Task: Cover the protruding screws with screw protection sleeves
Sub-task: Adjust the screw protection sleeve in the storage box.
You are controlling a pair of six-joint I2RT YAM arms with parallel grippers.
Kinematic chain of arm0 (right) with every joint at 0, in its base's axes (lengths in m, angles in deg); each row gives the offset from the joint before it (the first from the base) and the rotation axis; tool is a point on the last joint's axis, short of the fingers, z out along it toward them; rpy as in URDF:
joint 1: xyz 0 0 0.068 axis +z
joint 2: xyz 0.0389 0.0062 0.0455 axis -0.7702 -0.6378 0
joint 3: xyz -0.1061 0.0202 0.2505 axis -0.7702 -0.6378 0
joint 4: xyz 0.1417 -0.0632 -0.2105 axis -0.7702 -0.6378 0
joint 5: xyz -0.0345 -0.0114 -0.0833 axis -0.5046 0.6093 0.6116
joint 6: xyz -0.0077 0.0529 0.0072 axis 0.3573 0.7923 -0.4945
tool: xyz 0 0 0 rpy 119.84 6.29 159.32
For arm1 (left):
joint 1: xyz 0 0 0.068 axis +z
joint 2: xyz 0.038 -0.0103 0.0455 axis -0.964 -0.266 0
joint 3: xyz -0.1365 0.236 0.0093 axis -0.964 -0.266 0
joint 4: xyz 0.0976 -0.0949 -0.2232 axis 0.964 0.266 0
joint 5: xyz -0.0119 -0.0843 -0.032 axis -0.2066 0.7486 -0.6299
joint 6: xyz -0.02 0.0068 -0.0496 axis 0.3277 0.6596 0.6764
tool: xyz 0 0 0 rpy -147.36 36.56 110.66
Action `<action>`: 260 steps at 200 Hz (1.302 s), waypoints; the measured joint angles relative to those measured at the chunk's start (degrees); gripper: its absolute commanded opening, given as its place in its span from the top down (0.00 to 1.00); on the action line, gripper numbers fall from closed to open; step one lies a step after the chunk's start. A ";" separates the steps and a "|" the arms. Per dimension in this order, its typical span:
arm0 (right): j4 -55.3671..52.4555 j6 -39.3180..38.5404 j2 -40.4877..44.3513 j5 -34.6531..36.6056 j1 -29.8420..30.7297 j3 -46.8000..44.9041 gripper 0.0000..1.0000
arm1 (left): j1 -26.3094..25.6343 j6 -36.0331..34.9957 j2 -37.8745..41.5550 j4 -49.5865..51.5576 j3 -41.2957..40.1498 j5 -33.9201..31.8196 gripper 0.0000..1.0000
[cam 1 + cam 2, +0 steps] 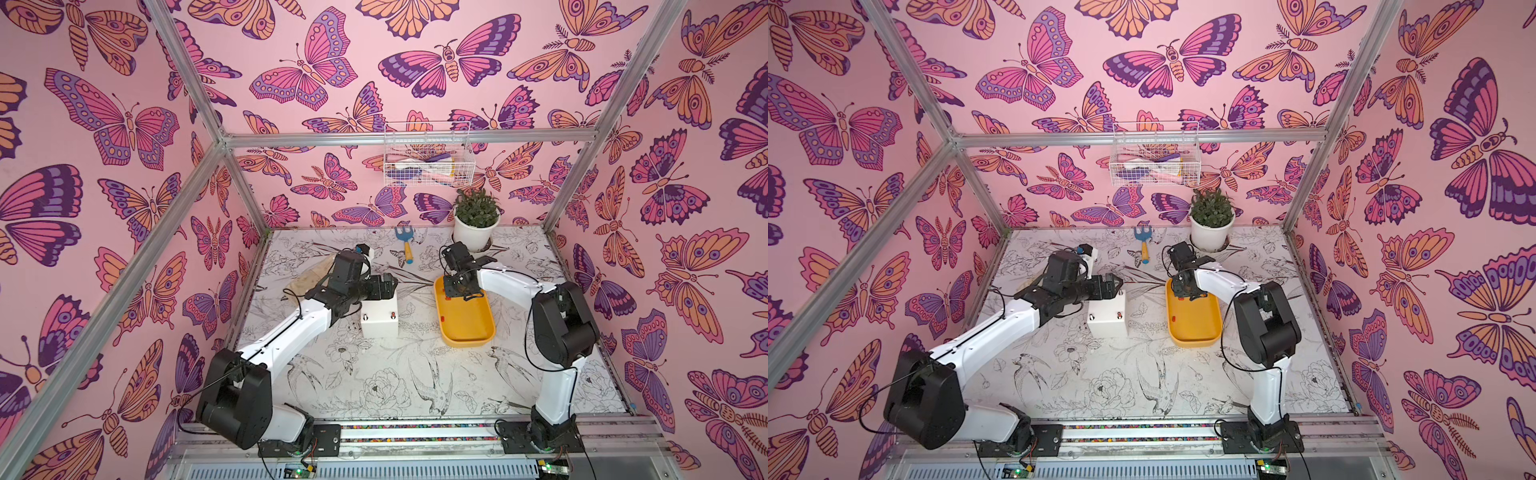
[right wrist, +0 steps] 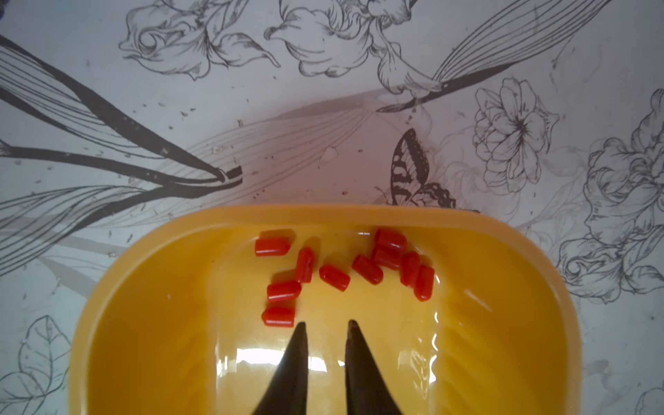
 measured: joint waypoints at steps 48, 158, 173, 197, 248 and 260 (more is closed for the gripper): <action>3.13 -0.48 -1.18 -0.11 -0.52 -1.20 0.79 | 0.00 -0.15 0.00 0.00 0.00 -0.04 0.04; 5.31 -0.44 -2.27 -1.40 -1.29 -2.27 0.79 | 0.00 -0.15 0.00 0.00 0.00 -0.07 0.04; 5.55 -0.44 -2.67 -1.70 -1.38 -2.32 0.80 | 0.00 -0.15 0.00 0.00 0.00 -0.04 0.04; 5.75 -0.46 -2.86 -1.86 -1.62 -2.56 0.80 | 0.00 -0.15 0.00 0.00 0.00 -0.04 0.04; 5.97 -0.44 -2.89 -2.03 -1.77 -2.64 0.80 | 0.00 -0.15 -0.04 -0.02 0.00 -0.04 0.04; 5.99 -0.46 -2.95 -2.08 -1.86 -2.64 0.80 | 0.00 -0.15 -0.11 -0.04 0.00 -0.02 0.04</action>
